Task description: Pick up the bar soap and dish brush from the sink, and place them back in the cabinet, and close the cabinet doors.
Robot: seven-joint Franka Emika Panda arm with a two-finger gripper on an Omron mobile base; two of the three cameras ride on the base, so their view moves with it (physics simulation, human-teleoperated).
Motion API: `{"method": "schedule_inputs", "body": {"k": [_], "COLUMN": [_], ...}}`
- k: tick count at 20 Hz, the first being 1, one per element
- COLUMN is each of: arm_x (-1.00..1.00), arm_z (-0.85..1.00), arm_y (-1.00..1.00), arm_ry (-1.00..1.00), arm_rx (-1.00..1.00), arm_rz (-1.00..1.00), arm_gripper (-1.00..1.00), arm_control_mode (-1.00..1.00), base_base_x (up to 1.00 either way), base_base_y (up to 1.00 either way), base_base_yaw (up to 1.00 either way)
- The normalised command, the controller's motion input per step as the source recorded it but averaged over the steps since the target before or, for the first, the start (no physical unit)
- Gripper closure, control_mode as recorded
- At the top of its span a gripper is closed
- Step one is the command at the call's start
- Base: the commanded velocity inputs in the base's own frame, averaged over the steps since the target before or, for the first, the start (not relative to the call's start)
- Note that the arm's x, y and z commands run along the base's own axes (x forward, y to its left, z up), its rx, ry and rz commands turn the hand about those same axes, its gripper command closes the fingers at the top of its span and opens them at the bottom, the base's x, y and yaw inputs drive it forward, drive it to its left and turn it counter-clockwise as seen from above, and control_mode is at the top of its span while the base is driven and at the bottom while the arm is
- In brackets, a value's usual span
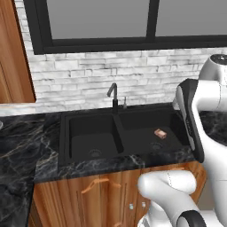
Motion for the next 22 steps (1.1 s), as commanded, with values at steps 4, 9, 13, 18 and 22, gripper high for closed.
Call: {"method": "schedule_inputs", "body": {"k": [4,9,13,18,22], "arm_x": [0.0,0.0,0.0,0.0,0.0], "arm_z": [0.0,0.0,0.0,0.0,0.0], "arm_y": [0.0,0.0,0.0,0.0,0.0], "arm_ry": [0.0,0.0,0.0,0.0,0.0], "arm_rx": [0.0,0.0,0.0,0.0,0.0], "arm_rz": [0.0,0.0,0.0,0.0,0.0], "arm_gripper": [1.0,1.0,1.0,1.0,1.0], "arm_control_mode": [1.0,1.0,1.0,1.0,1.0], "base_base_x": [-0.82,-0.6,-0.34,-0.13,-0.12], "base_base_y": [-0.39,-0.35,-0.36,-0.49,-0.56], "base_base_yaw": [0.02,0.01,0.0,0.0,0.0]}}
